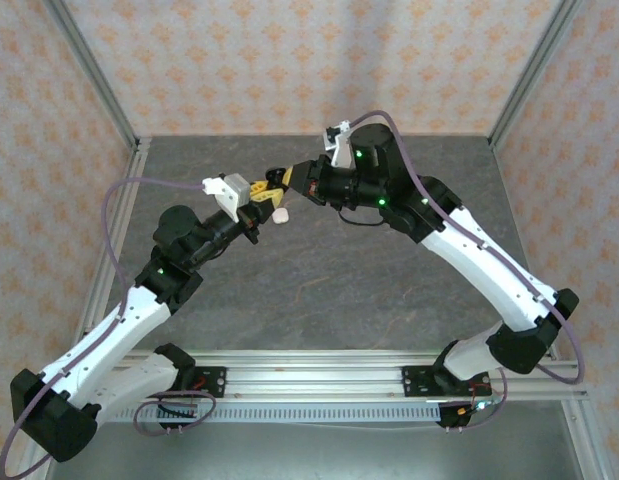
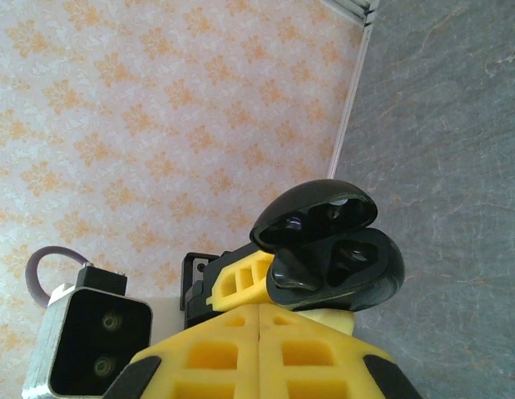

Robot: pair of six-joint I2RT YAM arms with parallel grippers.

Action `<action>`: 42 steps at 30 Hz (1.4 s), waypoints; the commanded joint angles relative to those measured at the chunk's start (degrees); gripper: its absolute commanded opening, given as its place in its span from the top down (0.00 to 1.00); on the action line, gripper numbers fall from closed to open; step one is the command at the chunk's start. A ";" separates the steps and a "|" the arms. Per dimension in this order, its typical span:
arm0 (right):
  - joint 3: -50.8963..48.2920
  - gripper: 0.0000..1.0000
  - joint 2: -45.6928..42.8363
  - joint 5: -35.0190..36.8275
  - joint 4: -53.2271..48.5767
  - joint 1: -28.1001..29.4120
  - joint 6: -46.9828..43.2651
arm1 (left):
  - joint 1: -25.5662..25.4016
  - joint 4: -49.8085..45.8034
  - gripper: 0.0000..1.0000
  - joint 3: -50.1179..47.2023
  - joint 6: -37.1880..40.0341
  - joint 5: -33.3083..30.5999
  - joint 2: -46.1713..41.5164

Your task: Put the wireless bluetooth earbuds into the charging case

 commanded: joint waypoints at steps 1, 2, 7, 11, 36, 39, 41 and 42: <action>0.08 0.93 -0.13 -2.30 -1.21 -0.22 -0.89 | -0.23 -0.02 1.00 0.80 -0.38 2.18 -1.09; 0.17 0.93 0.08 -2.59 -1.22 -0.29 -0.85 | -0.23 -0.03 1.00 0.74 -0.43 2.27 -1.09; 0.13 0.93 -0.12 -2.61 -0.76 -0.30 -1.26 | -0.19 -0.19 1.00 0.91 -0.35 3.78 -1.02; 0.18 0.93 0.26 -3.00 -1.05 -0.39 -1.21 | -0.24 -0.62 1.00 1.22 -0.59 4.96 -0.81; 2.22 0.72 -3.32 1.18 -11.15 -0.98 -7.13 | -0.24 -2.22 1.00 1.53 2.87 12.94 -0.57; 2.61 0.71 -2.85 0.64 -12.00 -0.91 -8.47 | -0.18 -2.79 1.00 1.95 3.51 13.35 -0.17; 3.35 0.70 -2.44 0.92 -13.25 -0.83 -9.55 | -0.21 -3.25 1.00 2.15 3.96 13.35 0.03; 4.04 0.70 -2.10 1.31 -14.17 -0.66 -10.36 | -0.24 -3.48 1.00 2.24 4.13 13.35 0.05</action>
